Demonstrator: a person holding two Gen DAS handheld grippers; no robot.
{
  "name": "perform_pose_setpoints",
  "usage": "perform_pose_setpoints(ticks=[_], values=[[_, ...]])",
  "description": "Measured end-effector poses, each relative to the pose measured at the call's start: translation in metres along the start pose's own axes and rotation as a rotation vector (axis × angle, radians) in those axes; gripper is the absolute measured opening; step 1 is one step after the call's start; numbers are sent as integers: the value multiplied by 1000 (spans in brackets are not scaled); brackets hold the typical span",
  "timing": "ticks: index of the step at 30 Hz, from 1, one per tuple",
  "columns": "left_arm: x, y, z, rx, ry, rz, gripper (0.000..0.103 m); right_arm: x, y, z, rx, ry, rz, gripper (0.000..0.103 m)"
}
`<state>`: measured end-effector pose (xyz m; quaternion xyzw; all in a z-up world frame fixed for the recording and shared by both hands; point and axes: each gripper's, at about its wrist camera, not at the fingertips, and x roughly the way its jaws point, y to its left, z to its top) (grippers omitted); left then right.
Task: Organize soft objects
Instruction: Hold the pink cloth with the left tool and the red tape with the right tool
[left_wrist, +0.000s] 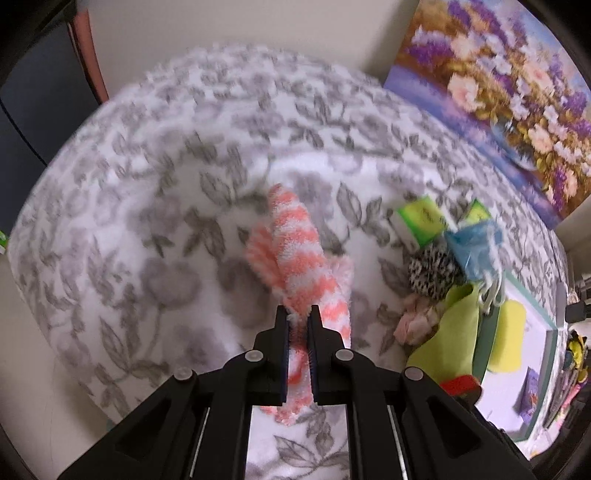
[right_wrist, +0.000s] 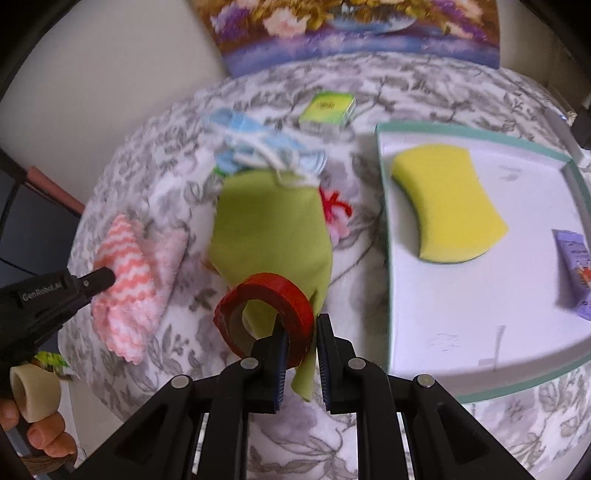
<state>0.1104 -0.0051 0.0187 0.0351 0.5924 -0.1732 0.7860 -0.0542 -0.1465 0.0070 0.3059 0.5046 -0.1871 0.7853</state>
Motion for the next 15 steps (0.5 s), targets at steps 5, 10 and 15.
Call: perform_pose_setpoints(ticks=[5, 10, 15], values=[[13, -1, -3, -7, 54, -32, 9, 19, -2, -4, 2, 61, -20, 19], [10, -3, -4, 8, 50, -38, 9, 13, 0, -3, -25, 45, -53, 19], [9, -3, -4, 6, 57, -48, 9, 10, -2, -2, -24, 40, -74, 22]])
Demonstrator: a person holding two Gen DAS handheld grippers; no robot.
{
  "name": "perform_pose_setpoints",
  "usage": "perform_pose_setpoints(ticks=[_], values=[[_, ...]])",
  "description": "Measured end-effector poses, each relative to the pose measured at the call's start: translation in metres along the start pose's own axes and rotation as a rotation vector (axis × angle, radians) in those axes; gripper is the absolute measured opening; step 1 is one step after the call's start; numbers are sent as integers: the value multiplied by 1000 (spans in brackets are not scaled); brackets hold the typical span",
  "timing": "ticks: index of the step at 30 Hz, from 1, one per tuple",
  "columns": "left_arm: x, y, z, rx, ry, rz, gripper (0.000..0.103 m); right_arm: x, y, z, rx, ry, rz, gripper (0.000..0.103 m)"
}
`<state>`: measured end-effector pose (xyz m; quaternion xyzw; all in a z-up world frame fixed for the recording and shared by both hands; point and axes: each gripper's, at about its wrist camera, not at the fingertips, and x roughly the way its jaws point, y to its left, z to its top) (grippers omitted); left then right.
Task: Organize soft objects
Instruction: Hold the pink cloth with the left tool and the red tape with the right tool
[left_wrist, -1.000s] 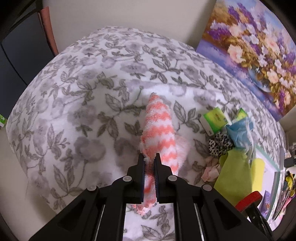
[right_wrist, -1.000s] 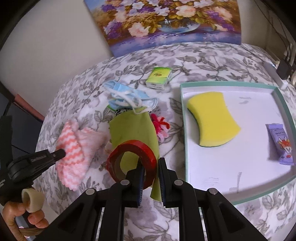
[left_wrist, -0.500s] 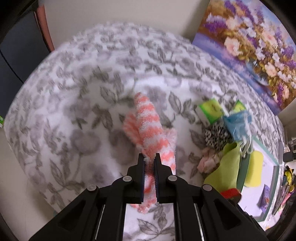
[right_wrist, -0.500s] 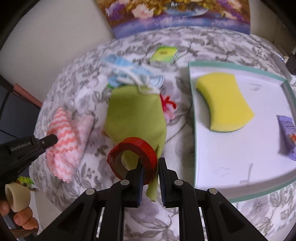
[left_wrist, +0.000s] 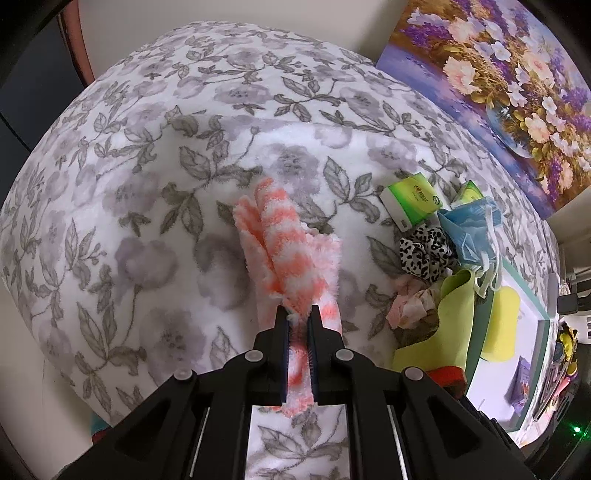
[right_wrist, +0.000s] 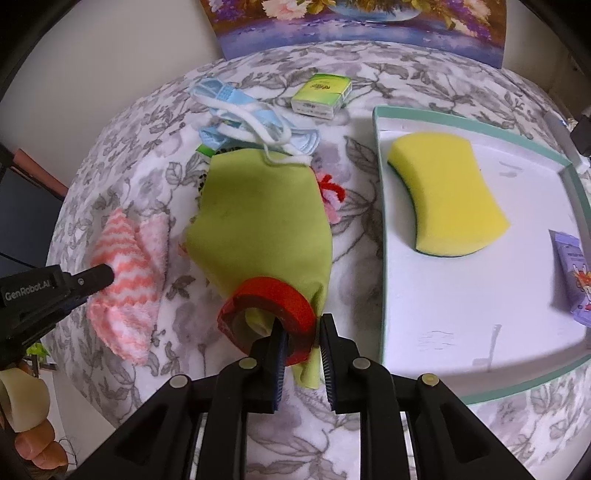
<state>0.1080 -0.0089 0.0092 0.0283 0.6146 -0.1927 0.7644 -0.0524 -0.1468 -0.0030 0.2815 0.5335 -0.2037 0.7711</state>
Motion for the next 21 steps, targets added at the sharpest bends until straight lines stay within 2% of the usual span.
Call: perform_pose_setpoints(ticks=[3, 15, 21], values=[[0, 0, 0, -5, 2, -2, 9, -4, -1, 2, 0, -7, -9, 31], [1, 1, -1, -7, 10, -4, 9, -19, 1, 5, -31, -61, -62, 31], [2, 1, -1, -4, 14, -2, 9, -19, 8, 5, -64, -67, -54, 31]])
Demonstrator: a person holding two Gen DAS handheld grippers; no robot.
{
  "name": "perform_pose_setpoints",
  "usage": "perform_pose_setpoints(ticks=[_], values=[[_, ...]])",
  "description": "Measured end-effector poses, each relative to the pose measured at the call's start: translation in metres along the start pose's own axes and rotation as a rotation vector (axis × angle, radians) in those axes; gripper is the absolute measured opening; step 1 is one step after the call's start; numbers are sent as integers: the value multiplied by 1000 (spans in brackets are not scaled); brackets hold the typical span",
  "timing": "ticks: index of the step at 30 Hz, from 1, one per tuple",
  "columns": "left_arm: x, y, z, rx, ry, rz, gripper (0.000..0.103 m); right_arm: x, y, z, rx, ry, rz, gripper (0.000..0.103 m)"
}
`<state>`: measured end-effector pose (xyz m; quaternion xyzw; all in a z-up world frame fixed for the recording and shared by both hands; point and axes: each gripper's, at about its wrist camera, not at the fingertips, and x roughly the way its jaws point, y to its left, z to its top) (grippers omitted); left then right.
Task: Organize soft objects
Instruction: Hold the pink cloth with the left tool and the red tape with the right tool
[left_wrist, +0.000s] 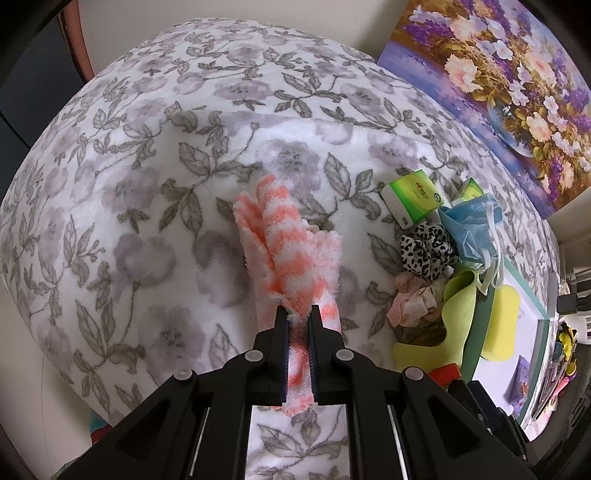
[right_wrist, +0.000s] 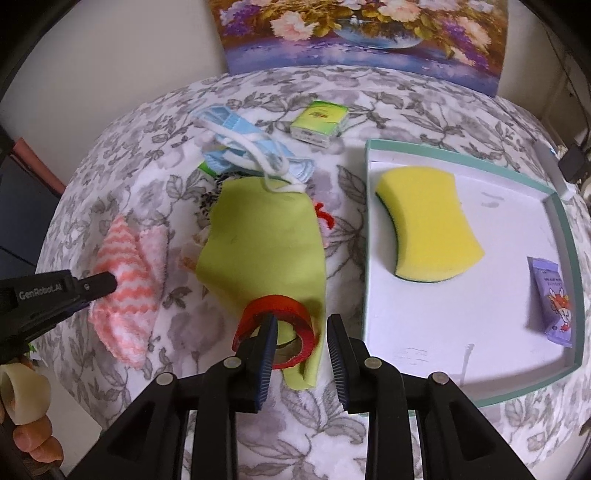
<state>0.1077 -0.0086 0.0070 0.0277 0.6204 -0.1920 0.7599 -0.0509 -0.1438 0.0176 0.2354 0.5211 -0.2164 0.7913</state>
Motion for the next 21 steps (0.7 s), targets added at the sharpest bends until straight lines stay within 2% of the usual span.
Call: perform_pose_setpoints(ticks=[6, 15, 21], values=[[1, 0, 0, 5, 7, 2, 9, 3, 11, -2, -44, 0, 18, 31], [2, 0, 0, 5, 10, 1, 9, -6, 19, -3, -109, -19, -28, 30], [3, 0, -1, 2, 14, -3, 9, -6, 25, -5, -147, -11, -25, 30]])
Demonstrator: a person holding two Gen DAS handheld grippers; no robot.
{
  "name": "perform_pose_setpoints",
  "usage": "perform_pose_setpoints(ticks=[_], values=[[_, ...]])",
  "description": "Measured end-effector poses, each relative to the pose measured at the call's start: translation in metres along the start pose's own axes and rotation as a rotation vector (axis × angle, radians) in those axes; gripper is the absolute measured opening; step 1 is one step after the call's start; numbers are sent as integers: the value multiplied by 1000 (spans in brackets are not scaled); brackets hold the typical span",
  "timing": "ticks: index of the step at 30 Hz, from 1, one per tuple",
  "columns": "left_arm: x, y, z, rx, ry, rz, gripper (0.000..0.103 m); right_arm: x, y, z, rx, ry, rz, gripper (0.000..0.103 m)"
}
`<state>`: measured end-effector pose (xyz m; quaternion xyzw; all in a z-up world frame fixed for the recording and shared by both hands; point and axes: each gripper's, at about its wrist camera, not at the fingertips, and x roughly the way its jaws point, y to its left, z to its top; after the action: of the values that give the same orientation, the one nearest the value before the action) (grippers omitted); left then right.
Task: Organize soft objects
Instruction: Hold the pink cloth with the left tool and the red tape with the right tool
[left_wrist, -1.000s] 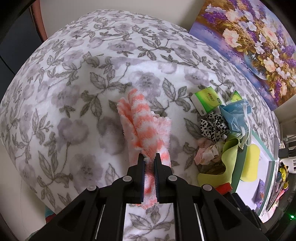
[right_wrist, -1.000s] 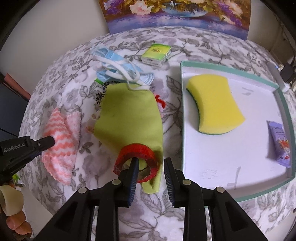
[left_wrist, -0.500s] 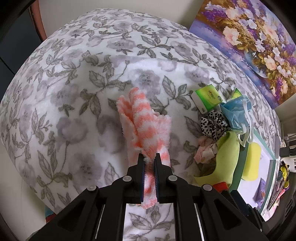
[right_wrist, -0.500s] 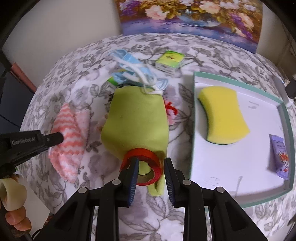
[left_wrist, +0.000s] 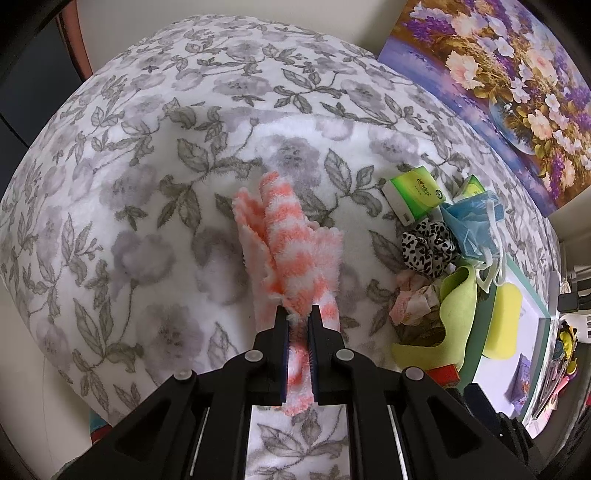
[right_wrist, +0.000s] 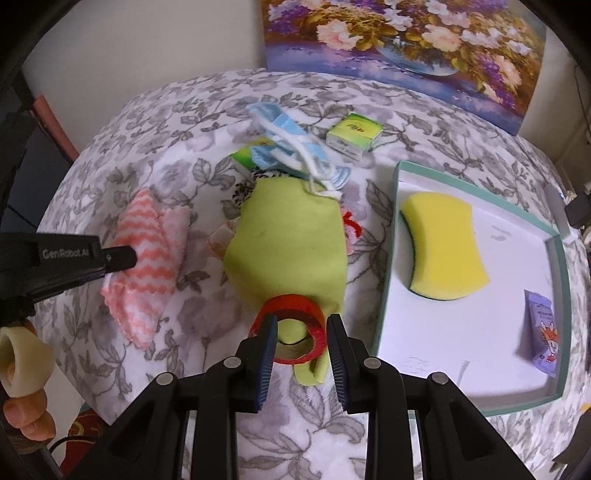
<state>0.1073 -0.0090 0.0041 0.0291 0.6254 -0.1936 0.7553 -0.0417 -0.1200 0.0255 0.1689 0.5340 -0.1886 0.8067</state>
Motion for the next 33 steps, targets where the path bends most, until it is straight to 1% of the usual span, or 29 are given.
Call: perform_pose_setpoints(ticks=[4, 8, 12, 16, 20, 23, 26, 33], values=[[1, 0, 0, 0, 2, 1, 9, 9, 4, -2, -21, 18, 5, 29], [3, 0, -1, 0, 7, 4, 9, 13, 4, -1, -22, 14, 7, 28], [4, -1, -2, 4, 9, 7, 9, 14, 3, 0, -17, -1, 25, 25], [5, -2, -2, 8, 11, 11, 9, 14, 2, 1, -16, 0, 40, 23], [5, -3, -1, 10, 11, 13, 9, 13, -2, 1, -4, 0, 59, 18], [5, -3, -1, 10, 11, 12, 9, 13, -9, -1, 16, 4, 79, 17], [5, -3, -1, 10, 11, 11, 9, 11, -17, -2, 38, 10, 72, 17], [5, -4, -1, 12, 12, 6, 9, 10, -17, -2, 31, 0, 72, 17]])
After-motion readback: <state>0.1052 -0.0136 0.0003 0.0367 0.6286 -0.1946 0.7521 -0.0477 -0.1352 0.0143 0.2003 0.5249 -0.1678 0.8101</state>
